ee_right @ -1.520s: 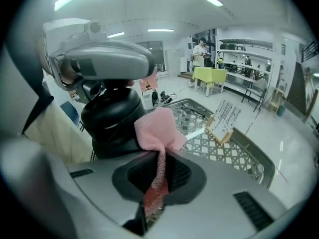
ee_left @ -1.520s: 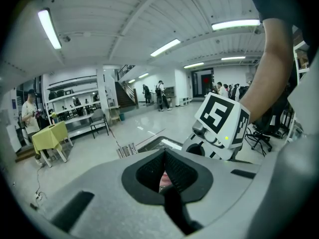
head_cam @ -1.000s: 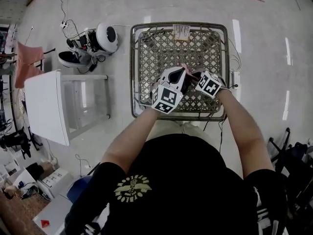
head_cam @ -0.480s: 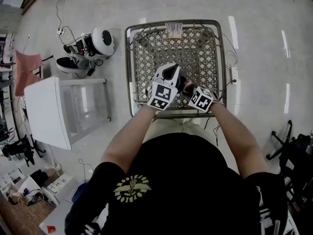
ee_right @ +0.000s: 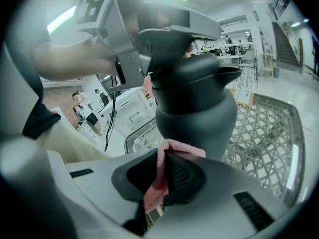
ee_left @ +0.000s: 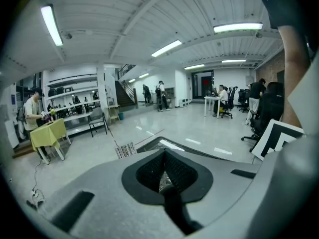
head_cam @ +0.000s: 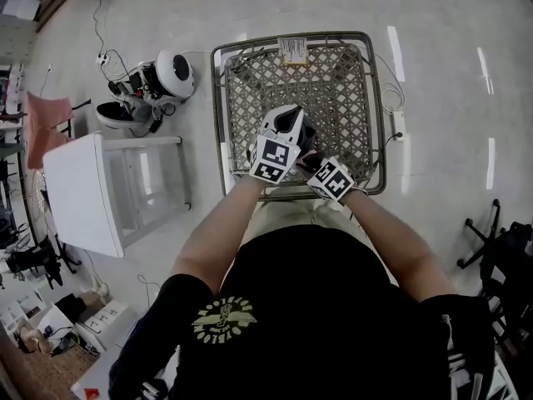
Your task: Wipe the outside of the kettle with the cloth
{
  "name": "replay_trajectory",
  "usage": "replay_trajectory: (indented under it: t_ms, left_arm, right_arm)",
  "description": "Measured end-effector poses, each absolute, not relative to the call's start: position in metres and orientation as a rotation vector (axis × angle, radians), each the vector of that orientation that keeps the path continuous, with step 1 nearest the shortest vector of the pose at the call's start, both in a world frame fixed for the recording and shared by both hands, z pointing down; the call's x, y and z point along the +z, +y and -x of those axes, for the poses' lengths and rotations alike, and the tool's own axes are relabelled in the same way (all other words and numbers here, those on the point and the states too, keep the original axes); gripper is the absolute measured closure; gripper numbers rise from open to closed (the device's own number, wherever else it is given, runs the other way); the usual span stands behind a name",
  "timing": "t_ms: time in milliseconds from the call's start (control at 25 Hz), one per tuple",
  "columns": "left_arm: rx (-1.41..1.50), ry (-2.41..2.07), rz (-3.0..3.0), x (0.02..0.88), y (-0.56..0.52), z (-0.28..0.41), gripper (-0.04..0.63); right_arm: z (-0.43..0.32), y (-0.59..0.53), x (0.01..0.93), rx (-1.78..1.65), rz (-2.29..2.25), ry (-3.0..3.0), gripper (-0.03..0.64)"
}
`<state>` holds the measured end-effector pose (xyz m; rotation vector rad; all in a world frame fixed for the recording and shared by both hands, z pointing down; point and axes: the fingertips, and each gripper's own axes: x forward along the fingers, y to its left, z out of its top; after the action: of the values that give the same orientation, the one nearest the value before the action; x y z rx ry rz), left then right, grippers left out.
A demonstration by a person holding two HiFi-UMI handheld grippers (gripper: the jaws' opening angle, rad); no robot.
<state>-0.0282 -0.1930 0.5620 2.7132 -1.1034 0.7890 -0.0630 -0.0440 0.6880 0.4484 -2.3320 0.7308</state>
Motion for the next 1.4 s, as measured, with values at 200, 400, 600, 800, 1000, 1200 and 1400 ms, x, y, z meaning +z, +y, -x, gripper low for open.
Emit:
replay_trajectory:
  t_ms: [200,400,600,800,1000,1200,1400]
  left_arm:
    - [0.777,-1.095,-2.705,0.561,-0.195,0.030,0.588]
    - [0.754,-1.105,-2.698,0.560,-0.196,0.030,0.588]
    - [0.749,-1.090,-2.706,0.559,-0.194,0.029,0.588]
    - [0.759,-1.106,-2.694,0.560,-0.195,0.028,0.588]
    - [0.759,-1.109,-2.695,0.560,-0.195,0.028,0.588]
    - [0.737,-1.108,-2.692,0.561,-0.197,0.029,0.588]
    - [0.741,-1.106,-2.693,0.561,-0.196,0.029,0.588]
  right_arm:
    - [0.045,-0.056,0.700,0.709,-0.486,-2.293,0.589]
    - [0.020,-0.076,0.716,0.604,-0.496,-2.238,0.589]
    - [0.005,-0.100,0.718,0.467,-0.456,-2.207,0.591]
    - [0.000,-0.137,0.708,0.339,-0.442,-2.229,0.591]
    - [0.006,-0.168,0.700,0.273,-0.433,-2.244,0.592]
    - [0.022,-0.192,0.700,0.187,-0.348,-2.265,0.592]
    - [0.030,-0.199,0.724,0.104,-0.195,-2.232,0.595]
